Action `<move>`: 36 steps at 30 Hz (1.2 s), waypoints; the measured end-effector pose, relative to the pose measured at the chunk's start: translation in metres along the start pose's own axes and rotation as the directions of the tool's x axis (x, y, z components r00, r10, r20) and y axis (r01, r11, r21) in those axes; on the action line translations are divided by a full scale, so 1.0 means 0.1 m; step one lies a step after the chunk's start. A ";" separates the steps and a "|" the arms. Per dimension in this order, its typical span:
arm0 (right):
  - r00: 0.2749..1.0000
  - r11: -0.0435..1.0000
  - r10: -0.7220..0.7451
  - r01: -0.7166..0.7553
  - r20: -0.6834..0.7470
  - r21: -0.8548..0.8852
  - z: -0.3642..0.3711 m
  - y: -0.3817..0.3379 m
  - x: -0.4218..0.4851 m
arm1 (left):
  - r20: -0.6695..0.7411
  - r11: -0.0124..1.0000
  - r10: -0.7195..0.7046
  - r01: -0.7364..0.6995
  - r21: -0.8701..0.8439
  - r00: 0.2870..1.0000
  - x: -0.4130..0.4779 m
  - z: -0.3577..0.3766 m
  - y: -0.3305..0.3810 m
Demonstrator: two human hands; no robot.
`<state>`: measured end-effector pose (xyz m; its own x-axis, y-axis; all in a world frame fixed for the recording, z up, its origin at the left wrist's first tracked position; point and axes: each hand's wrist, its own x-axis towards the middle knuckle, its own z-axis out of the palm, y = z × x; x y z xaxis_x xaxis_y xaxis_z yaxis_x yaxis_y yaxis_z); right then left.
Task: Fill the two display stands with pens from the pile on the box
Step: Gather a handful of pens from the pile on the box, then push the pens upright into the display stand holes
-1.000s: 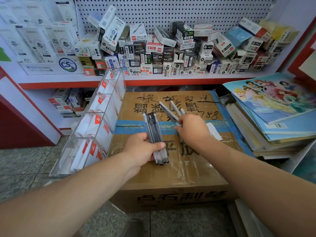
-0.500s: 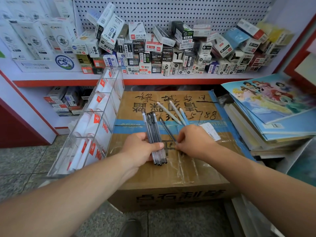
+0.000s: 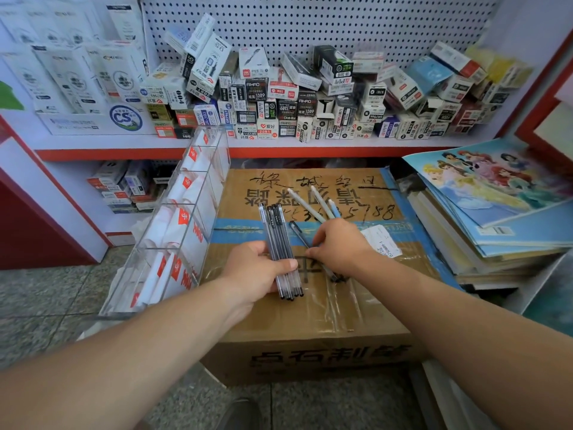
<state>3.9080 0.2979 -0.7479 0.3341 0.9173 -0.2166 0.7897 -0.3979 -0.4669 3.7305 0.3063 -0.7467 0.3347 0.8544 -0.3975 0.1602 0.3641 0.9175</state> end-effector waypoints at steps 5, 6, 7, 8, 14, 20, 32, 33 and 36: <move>0.997 0.997 -0.045 0.041 0.064 0.061 -0.13 0.07 -0.18 | 0.024 1.000 -0.011 0.012 -0.012 1.000 -0.03 -0.02 0.02; 0.997 0.994 -0.052 0.045 0.061 0.100 -0.19 0.09 -0.26 | 0.046 1.000 -0.018 0.018 -0.018 0.999 -0.05 0.00 0.04; 0.997 0.988 -0.052 0.043 0.055 0.149 -0.26 0.12 -0.34 | 0.078 1.000 -0.023 0.024 -0.015 0.997 -0.07 0.03 0.06; 0.998 0.977 -0.047 0.036 0.046 0.208 -0.35 0.15 -0.43 | 0.120 1.000 -0.027 0.027 -0.004 0.992 -0.11 0.07 0.09; 0.997 0.888 -0.019 0.048 -0.068 0.457 -1.02 0.44 -1.14 | 0.373 0.998 0.022 -0.040 0.040 0.928 -0.42 0.57 0.38; 0.891 0.882 0.105 0.122 -0.442 0.454 -1.75 0.94 -2.27 | 0.543 0.989 0.101 -0.143 0.035 0.834 -0.88 1.28 0.67; 0.480 0.705 0.578 0.113 -0.660 0.700 -1.54 2.03 -5.22 | 0.795 0.971 0.180 -0.233 -0.049 0.580 -2.52 3.02 0.61; 0.445 0.701 0.603 0.100 -0.662 0.706 -1.47 2.08 -5.39 | 0.806 0.971 0.174 -0.233 -0.046 0.566 -2.65 3.12 0.53; 0.347 0.703 0.677 -0.041 -0.649 0.710 -1.25 2.23 -5.82 | 0.836 0.974 0.138 -0.227 -0.017 0.531 -2.98 3.34 0.23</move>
<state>3.9536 -0.3226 -0.6188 0.9844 0.0585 0.1657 0.1757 -0.3282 -0.9281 3.9442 -0.0637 -0.6118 0.9763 0.1939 -0.0966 0.0641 0.1671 0.9839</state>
